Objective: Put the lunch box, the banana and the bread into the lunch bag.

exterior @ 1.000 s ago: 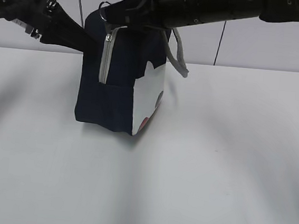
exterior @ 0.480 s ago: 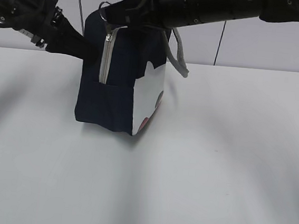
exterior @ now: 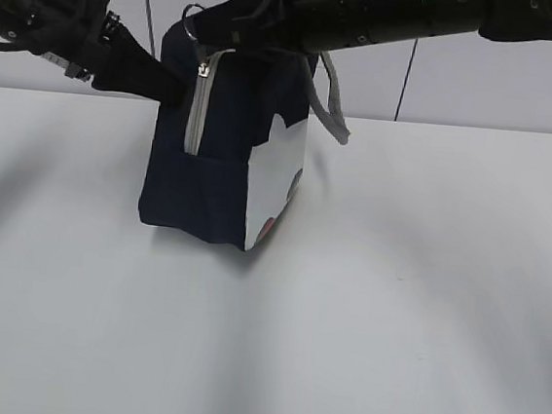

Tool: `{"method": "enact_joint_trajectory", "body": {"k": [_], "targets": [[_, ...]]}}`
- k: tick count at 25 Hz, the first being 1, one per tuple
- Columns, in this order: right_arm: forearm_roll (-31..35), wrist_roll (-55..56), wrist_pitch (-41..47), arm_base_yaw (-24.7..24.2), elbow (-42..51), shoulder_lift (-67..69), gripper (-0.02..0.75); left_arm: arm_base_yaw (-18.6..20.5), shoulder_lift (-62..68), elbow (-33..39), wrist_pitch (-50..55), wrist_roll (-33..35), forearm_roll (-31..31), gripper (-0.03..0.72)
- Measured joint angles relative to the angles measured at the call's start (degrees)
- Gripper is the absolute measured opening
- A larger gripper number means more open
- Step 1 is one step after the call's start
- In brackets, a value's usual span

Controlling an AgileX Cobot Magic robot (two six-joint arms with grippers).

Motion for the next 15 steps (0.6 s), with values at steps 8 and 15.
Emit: {"method": "enact_joint_trajectory", "body": {"k": [8, 15], "targets": [[0.0, 0.3, -0.1, 0.0, 0.0, 0.1, -0.016, 0.0, 0.4, 0.0, 1.4, 0.0, 0.5, 0.012], [0.0, 1.4, -0.2, 0.0, 0.0, 0.1, -0.016, 0.0, 0.4, 0.0, 1.6, -0.2, 1.2, 0.007]]}}
